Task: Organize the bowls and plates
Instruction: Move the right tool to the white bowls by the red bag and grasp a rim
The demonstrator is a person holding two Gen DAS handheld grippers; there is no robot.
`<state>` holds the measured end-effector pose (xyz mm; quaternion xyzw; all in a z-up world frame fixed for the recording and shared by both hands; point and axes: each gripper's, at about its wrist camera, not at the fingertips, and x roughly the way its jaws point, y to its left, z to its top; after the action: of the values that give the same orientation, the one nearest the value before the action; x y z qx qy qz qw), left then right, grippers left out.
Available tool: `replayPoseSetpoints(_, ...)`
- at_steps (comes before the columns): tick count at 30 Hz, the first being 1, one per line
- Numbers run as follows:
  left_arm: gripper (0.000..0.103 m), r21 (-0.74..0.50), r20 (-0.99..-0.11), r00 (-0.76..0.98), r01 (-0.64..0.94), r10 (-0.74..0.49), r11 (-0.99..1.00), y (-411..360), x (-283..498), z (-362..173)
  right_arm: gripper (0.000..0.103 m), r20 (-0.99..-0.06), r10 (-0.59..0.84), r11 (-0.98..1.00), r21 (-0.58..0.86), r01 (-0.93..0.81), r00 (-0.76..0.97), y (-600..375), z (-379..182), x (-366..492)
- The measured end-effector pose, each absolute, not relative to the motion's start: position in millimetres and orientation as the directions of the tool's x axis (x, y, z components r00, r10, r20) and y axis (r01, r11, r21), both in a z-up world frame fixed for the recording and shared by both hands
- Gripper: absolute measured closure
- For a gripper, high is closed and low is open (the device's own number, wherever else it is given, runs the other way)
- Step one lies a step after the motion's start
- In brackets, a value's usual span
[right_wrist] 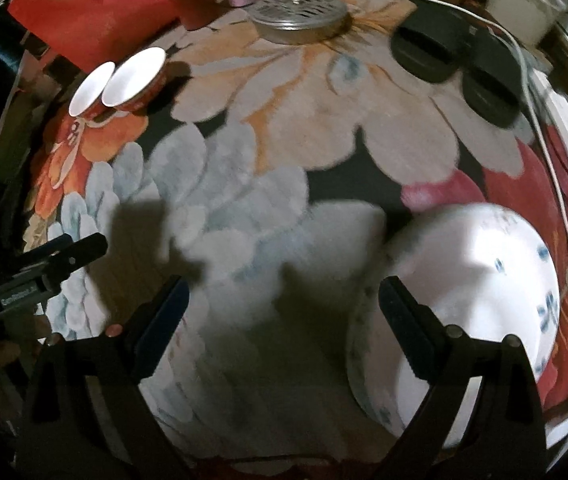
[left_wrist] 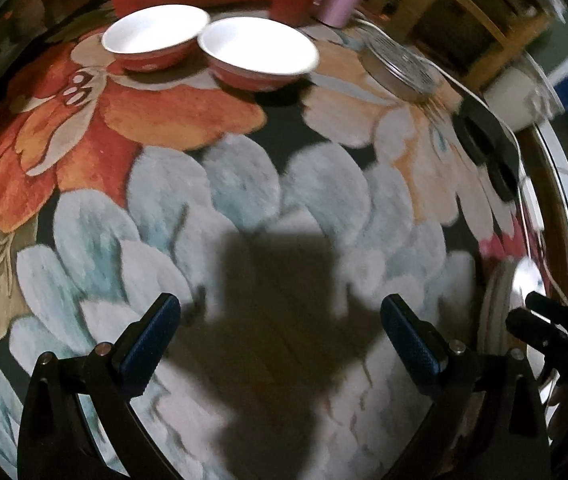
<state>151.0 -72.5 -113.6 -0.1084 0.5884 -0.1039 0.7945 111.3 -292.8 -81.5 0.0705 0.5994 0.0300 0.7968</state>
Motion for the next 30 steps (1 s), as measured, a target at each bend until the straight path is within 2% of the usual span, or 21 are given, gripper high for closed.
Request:
replayPoseSetpoints(9, 0.002, -0.326, -0.896, 0.336, -0.052, -0.291, 0.944, -33.6, 197.6, -119.0, 0.006, -0.947, 0.237, 0.971, 0.238, -0.019, 0.216, -262.6, -99.4, 186.3)
replayPoseSetpoints(16, 0.002, -0.311, -0.901, 0.346, -0.092, -0.263, 0.946, -13.5, 231.1, -124.3, 0.008, -0.915, 0.309, 0.950, 0.312, -0.032, 0.258, -229.6, -106.1, 260.9)
replayPoseSetpoints(20, 0.002, -0.318, -0.897, 0.363, -0.133, -0.252, 0.939, -0.1, 244.1, -125.3, 0.015, -0.895, 0.350, 0.933, 0.360, -0.017, 0.278, -206.3, -110.3, 301.9)
replayPoseSetpoints(23, 0.003, -0.318, -0.895, 0.374, -0.148, -0.244, 0.936, 9.7, 250.4, -124.7, 0.025, -0.896, 0.362, 0.925, 0.379, 0.018, 0.258, -193.6, -119.7, 321.7)
replayPoseSetpoints(26, 0.003, -0.330, -0.889, 0.388, -0.170, -0.245, 0.928, 19.3, 255.1, -123.3, 0.040, -0.900, 0.377, 0.913, 0.401, 0.075, 0.219, -186.9, -136.6, 335.0)
replayPoseSetpoints(29, 0.003, -0.337, -0.887, 0.391, -0.180, -0.247, 0.924, 26.2, 255.8, -123.2, 0.068, -0.897, 0.405, 0.903, 0.423, 0.077, 0.178, -176.0, -150.7, 340.5)
replayPoseSetpoints(30, 0.003, -0.336, -0.887, 0.390, -0.180, -0.246, 0.925, 28.0, 255.2, -123.2, 0.083, -0.899, 0.405, 0.904, 0.421, 0.072, 0.169, -172.0, -152.3, 341.5)
